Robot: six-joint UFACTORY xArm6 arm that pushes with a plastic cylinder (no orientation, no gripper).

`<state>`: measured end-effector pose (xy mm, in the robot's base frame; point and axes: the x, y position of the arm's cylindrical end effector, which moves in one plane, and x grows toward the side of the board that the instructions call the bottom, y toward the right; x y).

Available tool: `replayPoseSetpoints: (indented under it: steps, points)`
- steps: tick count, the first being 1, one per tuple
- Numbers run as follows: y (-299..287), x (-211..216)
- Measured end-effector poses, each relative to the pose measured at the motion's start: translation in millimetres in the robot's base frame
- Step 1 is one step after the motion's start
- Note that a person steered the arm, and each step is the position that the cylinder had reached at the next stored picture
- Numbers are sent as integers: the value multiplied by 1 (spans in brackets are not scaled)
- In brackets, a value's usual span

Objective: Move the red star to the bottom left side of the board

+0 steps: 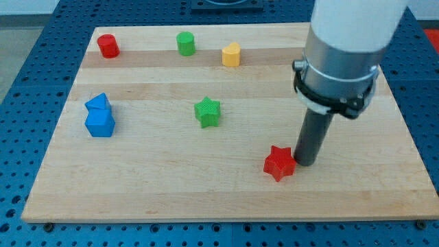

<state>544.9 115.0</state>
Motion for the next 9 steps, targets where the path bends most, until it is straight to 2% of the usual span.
replayPoseSetpoints:
  steps: [2,6,9]
  points:
    - [-21,8]
    - [-161,8]
    - [-234,8]
